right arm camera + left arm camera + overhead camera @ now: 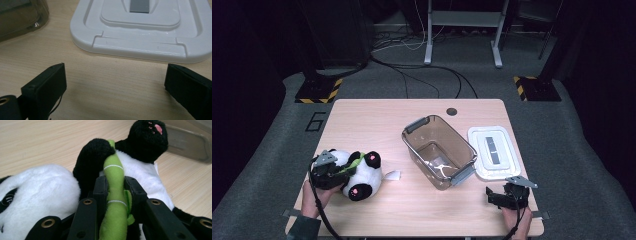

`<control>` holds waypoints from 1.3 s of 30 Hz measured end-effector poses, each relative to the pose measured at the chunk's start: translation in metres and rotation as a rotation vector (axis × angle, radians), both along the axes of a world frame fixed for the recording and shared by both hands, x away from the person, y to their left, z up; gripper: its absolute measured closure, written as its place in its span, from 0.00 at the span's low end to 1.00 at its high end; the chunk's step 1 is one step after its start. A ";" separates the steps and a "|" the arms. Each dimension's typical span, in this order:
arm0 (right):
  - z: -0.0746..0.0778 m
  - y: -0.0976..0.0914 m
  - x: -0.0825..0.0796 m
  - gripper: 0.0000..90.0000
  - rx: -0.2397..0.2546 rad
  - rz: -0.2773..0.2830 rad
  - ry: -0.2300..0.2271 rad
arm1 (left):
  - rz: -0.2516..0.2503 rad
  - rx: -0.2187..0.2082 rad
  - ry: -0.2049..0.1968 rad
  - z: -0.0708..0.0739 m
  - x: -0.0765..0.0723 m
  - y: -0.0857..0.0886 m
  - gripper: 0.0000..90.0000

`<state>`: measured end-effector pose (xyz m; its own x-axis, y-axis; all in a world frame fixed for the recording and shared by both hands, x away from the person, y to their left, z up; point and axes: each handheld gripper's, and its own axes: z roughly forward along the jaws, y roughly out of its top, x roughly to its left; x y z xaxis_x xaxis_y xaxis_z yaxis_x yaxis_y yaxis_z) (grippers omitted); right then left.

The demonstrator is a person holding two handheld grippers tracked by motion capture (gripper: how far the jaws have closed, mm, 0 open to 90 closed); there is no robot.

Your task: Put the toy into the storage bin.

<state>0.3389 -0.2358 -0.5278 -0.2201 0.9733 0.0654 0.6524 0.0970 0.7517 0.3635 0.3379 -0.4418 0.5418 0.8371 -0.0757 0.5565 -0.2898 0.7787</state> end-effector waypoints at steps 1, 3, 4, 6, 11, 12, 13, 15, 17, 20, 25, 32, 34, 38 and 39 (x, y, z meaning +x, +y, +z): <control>0.000 0.000 0.000 0.04 0.000 0.000 0.000 | -0.006 -0.003 -0.006 0.001 -0.001 0.001 0.81; 0.000 0.000 0.000 0.04 0.000 -0.001 0.000 | -0.012 -0.007 -0.016 0.003 -0.001 0.003 0.82; 0.000 0.000 0.000 0.04 0.001 0.001 0.000 | -0.016 -0.016 -0.026 0.003 -0.002 0.004 0.82; 0.000 0.000 0.000 0.04 0.002 0.000 0.001 | -0.024 -0.018 -0.023 0.004 -0.002 0.005 0.82; 0.000 0.000 0.001 0.04 -0.003 0.002 0.009 | -0.056 -0.029 -0.037 0.009 -0.003 0.006 0.82; 0.000 0.000 0.001 0.04 -0.006 0.002 0.007 | -0.056 -0.029 -0.037 0.009 -0.003 0.006 0.82; 0.000 0.000 0.001 0.04 -0.006 0.002 0.007 | -0.062 -0.035 -0.039 0.011 -0.003 0.006 0.82; 0.000 0.001 0.001 0.03 -0.010 0.002 0.005 | -0.074 -0.036 -0.043 0.014 -0.004 0.007 0.82; 0.000 0.001 0.001 0.03 -0.011 0.002 0.006 | -0.084 -0.035 -0.051 0.017 -0.004 0.007 0.82; 0.000 0.002 0.001 0.03 -0.019 0.000 0.003 | -0.093 -0.027 -0.060 0.021 -0.004 0.007 0.82; 0.000 0.002 0.001 0.03 -0.023 -0.003 0.006 | -0.101 -0.027 -0.069 0.027 -0.004 0.008 0.82; -0.001 0.002 0.001 0.03 -0.028 -0.001 0.013 | -0.123 -0.028 -0.088 0.037 -0.005 0.005 0.82; -0.001 0.002 0.001 0.03 -0.028 0.000 0.013 | -0.132 -0.022 -0.092 0.041 -0.005 0.004 0.82; -0.001 0.002 0.001 0.03 -0.023 -0.003 0.014 | -0.145 -0.020 -0.103 0.048 -0.003 0.003 0.82; -0.001 0.002 0.001 0.03 -0.022 -0.003 0.014 | -0.150 -0.020 -0.107 0.051 -0.003 0.002 0.82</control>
<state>0.3403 -0.2337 -0.5285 -0.2161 0.9753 0.0465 0.6630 0.1116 0.7403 0.3605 0.3402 -0.3912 0.6662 0.7453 -0.0266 0.4219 -0.3472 0.8375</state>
